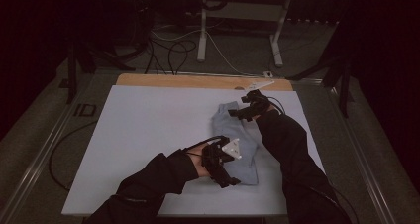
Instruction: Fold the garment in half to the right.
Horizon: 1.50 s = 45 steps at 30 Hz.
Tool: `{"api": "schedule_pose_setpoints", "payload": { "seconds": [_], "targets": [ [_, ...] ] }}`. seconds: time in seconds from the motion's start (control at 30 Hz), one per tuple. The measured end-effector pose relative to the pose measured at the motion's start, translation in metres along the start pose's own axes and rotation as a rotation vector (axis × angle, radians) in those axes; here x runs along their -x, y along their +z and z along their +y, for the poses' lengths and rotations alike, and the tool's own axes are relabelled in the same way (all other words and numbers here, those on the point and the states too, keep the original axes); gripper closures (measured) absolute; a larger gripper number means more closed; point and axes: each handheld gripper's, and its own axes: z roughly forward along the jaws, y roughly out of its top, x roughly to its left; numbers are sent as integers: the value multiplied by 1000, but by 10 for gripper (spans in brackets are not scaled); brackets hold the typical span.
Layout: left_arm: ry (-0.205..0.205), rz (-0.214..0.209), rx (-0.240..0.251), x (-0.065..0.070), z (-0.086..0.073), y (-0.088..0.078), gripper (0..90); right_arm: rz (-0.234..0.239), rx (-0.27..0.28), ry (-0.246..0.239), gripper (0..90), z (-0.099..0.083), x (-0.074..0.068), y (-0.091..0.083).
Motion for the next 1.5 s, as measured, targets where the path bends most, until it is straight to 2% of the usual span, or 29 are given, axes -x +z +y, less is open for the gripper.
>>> {"api": "schedule_pose_setpoints", "payload": {
  "seconds": [0.03, 0.1, 0.27, 0.37, 0.43, 0.57, 0.73, 0.83, 0.97, 1.17, 1.27, 1.33, 1.4, 1.5],
  "targets": [
    [-4, 7, 8, 0, -5, -5, 130, -3, -1, -10, 108, -1, -1, 0],
    [-15, 5, 11, -1, -11, -11, 71, -17, -3, -30, 108, -2, -2, -2],
    [-55, 37, 35, -2, -33, -26, 13, -25, 1, 3, 108, -6, 1, -3],
    [-92, 74, 69, -3, -52, -36, 7, -55, 2, 13, 108, -8, 4, -3],
    [-113, 88, 84, -4, -63, -41, 6, -16, 11, 58, 109, -10, 8, -1],
    [-154, 116, 114, -3, -85, -50, 6, -11, 4, 103, 133, -14, 13, 7],
    [-210, 149, 137, 1, -110, -60, 6, -29, -15, 144, 150, -16, 19, 20],
    [-244, 175, 145, 4, -126, -67, 6, -52, -47, 148, 185, -19, 22, 28],
    [-275, 207, 157, 9, -144, -76, 7, -58, -90, 178, 214, -27, 30, 38],
    [-321, 240, 170, 16, -167, -87, 7, -28, -138, 186, 368, -37, 31, 45],
    [-334, 254, 172, 19, -174, -89, 6, -18, -164, 173, 456, -39, 29, 47],
    [-345, 259, 179, 21, -179, -90, 6, -11, -167, 150, 546, -39, 27, 48],
    [-355, 259, 182, 23, -183, -91, 6, -19, -168, 115, 721, -36, 23, 46],
    [-370, 266, 189, 26, -189, -92, 7, -45, -187, 58, 836, -32, 19, 44]
  ]
}}
